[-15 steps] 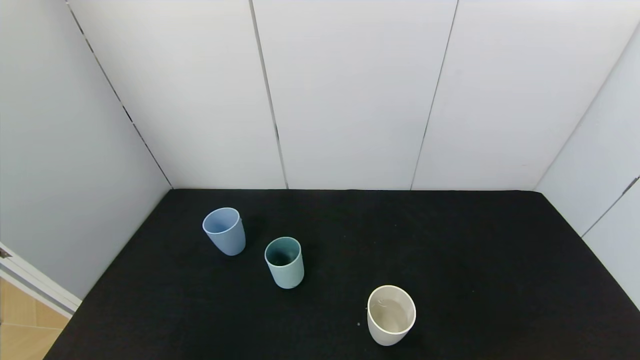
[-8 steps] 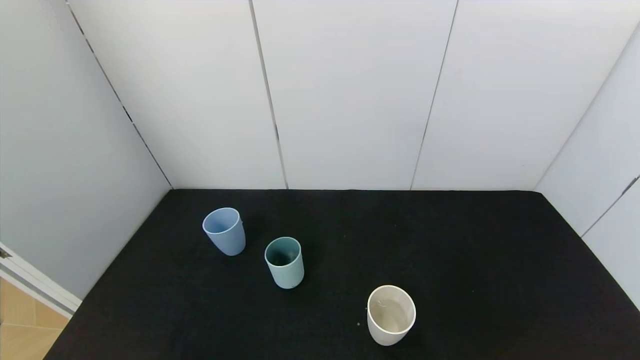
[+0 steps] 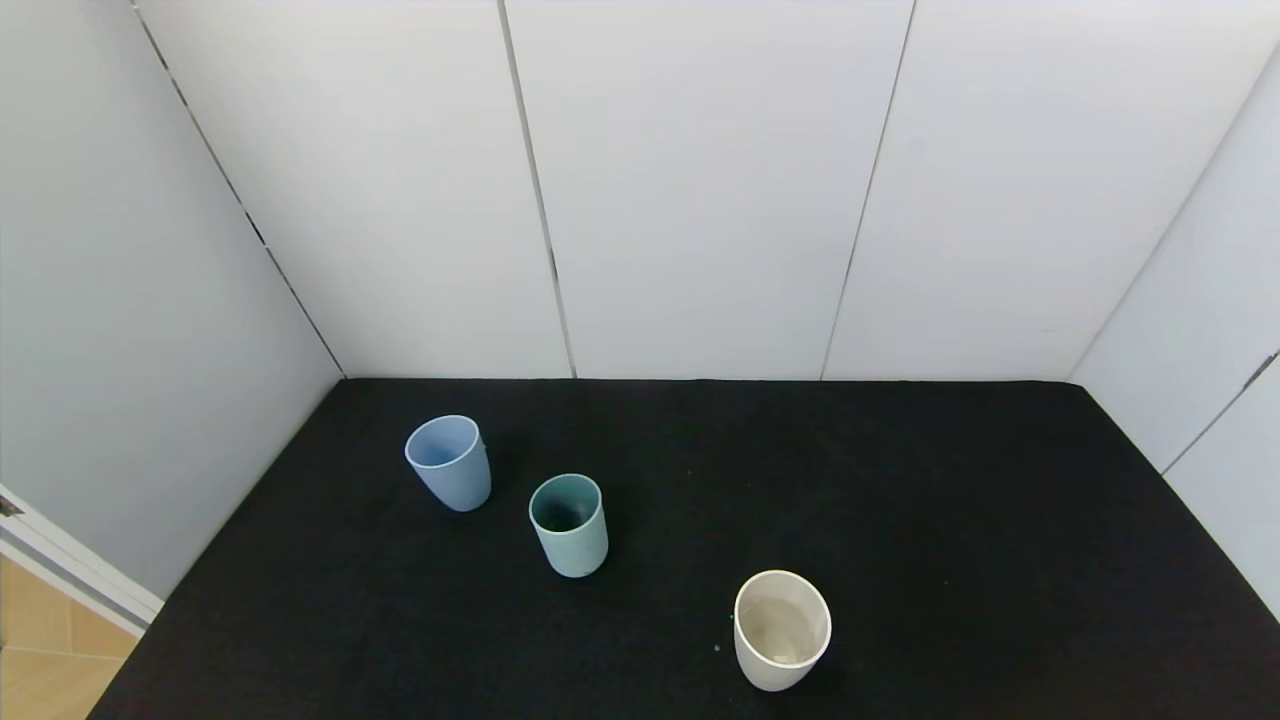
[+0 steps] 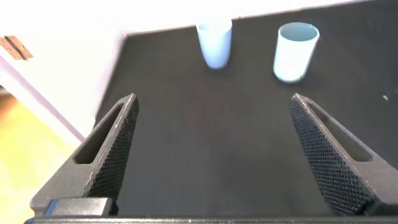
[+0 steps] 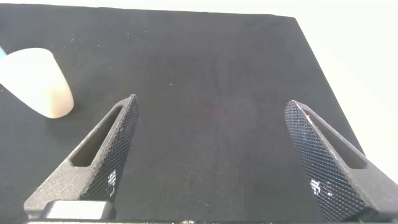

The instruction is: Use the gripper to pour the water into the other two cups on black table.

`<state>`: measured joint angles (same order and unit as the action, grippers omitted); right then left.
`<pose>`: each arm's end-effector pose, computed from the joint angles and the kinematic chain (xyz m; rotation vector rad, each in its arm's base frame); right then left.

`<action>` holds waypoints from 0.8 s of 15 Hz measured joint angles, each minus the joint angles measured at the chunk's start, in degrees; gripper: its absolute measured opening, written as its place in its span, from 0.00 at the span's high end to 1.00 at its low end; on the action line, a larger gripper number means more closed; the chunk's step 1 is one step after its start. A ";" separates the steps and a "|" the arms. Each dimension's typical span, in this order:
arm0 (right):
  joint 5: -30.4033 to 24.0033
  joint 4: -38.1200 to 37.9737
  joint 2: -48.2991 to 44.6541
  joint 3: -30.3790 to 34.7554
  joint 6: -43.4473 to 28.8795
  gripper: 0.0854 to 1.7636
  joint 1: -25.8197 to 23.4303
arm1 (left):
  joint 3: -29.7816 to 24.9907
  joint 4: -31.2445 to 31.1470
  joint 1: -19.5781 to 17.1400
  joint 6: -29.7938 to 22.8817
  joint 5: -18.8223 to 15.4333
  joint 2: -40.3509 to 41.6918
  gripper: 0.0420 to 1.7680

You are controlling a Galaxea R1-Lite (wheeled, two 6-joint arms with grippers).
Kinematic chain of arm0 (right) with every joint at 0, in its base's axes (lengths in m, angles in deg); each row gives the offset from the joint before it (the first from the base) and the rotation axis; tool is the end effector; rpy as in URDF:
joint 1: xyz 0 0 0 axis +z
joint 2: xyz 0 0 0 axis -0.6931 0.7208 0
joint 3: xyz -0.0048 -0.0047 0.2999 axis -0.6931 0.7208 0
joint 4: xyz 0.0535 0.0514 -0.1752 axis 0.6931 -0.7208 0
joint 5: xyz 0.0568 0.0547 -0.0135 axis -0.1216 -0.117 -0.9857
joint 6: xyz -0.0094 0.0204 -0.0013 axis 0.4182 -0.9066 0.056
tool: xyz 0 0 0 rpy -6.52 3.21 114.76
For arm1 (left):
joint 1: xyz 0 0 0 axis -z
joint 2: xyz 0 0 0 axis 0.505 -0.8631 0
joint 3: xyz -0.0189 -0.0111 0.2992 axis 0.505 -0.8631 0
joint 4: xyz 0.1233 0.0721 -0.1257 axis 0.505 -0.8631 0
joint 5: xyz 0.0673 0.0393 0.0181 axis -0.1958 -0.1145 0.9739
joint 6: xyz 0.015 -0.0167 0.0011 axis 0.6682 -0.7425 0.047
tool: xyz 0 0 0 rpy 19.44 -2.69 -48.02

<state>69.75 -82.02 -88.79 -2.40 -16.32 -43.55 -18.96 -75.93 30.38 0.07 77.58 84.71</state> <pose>-0.0239 0.0002 0.0764 0.0109 0.0096 0.0209 -0.0243 -0.0003 0.0896 0.1166 -0.0515 -0.0060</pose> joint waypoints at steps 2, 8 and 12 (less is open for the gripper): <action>0.02 0.00 0.00 0.00 -0.01 0.03 -0.02 | -1.60 -1.80 -0.05 0.13 -0.35 0.79 0.03; 0.02 -0.02 0.00 0.00 0.00 0.03 0.00 | -2.12 -2.78 -0.05 -3.21 -0.66 1.17 0.03; 0.35 1.05 0.00 0.27 0.02 0.03 0.00 | -2.12 -2.78 -0.05 -3.40 -0.41 1.17 0.03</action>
